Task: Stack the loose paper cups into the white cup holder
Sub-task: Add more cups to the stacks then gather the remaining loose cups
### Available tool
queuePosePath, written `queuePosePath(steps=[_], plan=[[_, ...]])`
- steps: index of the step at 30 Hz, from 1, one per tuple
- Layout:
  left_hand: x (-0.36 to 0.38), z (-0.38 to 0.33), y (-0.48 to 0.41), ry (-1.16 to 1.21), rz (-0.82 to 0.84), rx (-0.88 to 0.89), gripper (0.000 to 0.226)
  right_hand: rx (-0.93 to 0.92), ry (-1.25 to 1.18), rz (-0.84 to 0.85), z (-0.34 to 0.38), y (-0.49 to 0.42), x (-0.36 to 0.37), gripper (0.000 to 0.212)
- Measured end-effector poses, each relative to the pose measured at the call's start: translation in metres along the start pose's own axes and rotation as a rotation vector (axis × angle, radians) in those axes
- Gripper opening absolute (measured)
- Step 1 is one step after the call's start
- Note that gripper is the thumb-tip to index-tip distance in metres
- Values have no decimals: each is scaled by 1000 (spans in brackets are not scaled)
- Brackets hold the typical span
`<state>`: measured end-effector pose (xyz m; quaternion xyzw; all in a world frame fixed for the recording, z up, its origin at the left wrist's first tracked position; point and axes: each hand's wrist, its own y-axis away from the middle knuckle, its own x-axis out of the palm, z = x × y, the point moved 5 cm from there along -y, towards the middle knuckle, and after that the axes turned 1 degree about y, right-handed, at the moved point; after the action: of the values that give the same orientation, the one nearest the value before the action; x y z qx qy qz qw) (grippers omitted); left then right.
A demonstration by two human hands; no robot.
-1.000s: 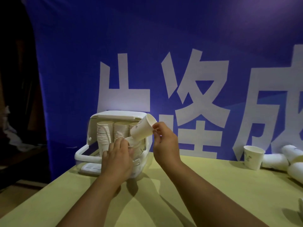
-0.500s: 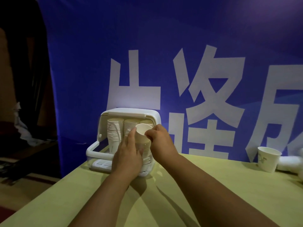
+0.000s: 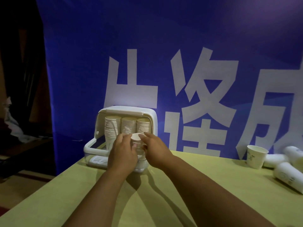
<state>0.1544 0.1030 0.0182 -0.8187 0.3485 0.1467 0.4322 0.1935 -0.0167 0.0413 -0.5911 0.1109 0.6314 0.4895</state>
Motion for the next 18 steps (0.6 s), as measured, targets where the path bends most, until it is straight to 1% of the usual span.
queuePosePath(steps=[2,4,6,8,11,14,16,18], plan=[[-8,-9,6,-30,-57,52,40,67,-75,-63,-9,15,-7,53],[-11,-27,16,-38,-65,157,22,142,-63,-103,-24,33,-19,36],[-8,-54,30,-72,15,250,5,210,-13,-115,-41,56,-40,16],[-3,-79,46,-96,115,303,7,277,2,-91,-60,80,-59,9],[9,-116,72,-95,256,351,8,355,61,-84,-87,120,-93,9],[26,-157,106,-50,405,393,9,425,116,-108,-116,160,-130,5],[37,-185,132,-16,493,408,13,472,144,-93,-136,188,-149,3],[46,-210,154,4,561,427,16,508,173,-82,-155,214,-163,4]])
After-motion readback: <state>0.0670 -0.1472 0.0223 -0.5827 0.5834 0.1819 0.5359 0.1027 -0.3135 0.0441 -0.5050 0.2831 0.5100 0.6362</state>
